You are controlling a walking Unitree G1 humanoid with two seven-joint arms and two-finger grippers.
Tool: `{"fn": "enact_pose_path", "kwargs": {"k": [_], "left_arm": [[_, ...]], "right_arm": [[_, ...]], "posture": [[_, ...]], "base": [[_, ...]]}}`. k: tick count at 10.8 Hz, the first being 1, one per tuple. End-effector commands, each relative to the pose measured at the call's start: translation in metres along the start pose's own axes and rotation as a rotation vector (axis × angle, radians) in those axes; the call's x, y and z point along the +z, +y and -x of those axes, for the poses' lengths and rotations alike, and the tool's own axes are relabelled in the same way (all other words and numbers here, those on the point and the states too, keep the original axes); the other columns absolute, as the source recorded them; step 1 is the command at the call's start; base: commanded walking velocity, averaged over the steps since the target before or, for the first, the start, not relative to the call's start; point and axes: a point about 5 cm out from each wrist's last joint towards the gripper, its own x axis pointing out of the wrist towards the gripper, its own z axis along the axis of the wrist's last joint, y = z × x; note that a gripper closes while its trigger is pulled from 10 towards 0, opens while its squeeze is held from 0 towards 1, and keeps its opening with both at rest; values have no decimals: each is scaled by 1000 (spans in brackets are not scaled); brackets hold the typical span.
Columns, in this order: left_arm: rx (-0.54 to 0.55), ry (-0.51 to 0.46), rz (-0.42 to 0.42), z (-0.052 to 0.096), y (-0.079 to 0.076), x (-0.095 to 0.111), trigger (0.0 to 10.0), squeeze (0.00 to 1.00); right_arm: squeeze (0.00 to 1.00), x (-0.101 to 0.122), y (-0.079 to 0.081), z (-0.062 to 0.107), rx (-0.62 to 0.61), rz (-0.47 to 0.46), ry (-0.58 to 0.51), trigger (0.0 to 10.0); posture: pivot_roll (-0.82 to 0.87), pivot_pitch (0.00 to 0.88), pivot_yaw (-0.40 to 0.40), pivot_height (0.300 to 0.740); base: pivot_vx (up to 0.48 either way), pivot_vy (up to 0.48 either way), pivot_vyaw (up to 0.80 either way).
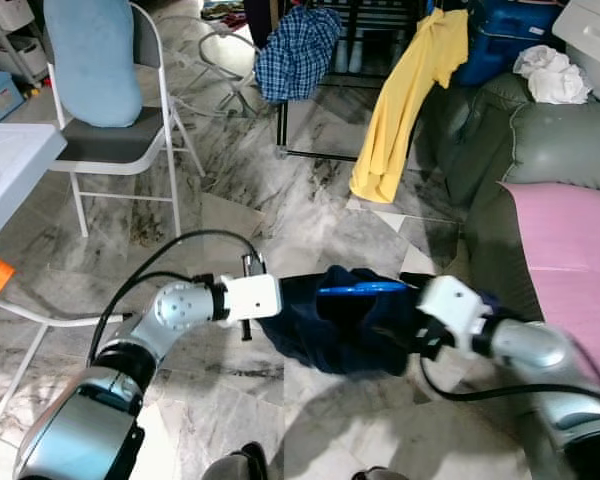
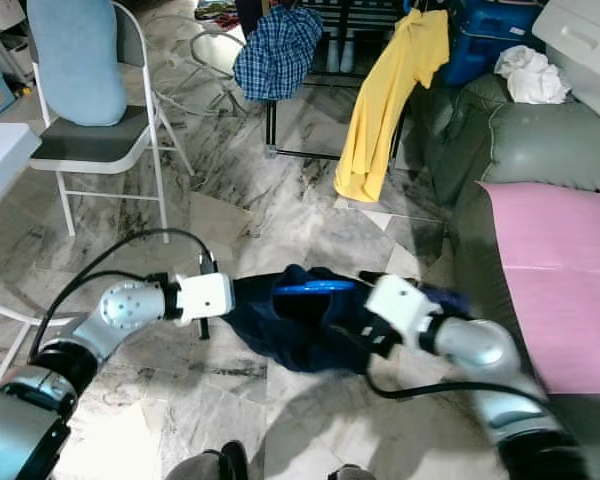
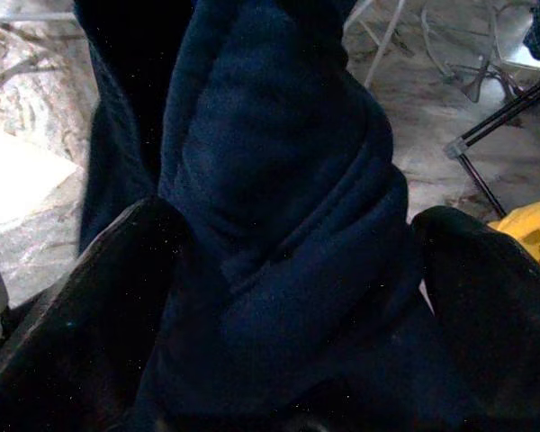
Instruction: Hang hanger
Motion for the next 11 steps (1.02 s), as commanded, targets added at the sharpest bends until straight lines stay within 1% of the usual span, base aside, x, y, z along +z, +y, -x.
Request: {"fn": "enact_pose_path", "kwargs": {"k": [1,2,3,4,5,7,8,11], "left_arm": [[28,-40,-38,1,10,8,10000,0],[19,-50,-46,1,9,9,10000,0],[14,-58,-52,1,8,9,10000,0],[9,-60,-59,1,8,10,10000,0],[2,-60,-71,1,9,10,10000,0],[-19,-77,-80,-1,4,12,10000,0],[-29,-82,-83,-2,3,12,10000,0],[-51,-94,-93,-3,0,13,9882,0]], "right_arm": [[0,-3,-5,2,-2,25,21,10000],[0,-1,-9,2,0,36,15,10000],[0,-3,-11,4,17,40,35,10000],[0,-11,-13,7,41,40,81,8667],[0,-18,-16,11,67,39,123,0],[0,-20,-26,10,99,111,170,0],[0,-18,-29,8,101,130,172,0],[0,-16,-32,0,146,192,181,0]], "posture": [[-189,167,57,740],[-191,168,57,740],[-190,166,52,740],[-188,165,51,740],[-189,165,50,740],[-188,165,50,740],[-187,168,51,740],[-182,172,52,740]], "base": [[0,0,0],[0,0,0],[0,0,0],[0,0,0],[0,0,0],[0,0,0],[0,0,0],[0,0,0]]}}
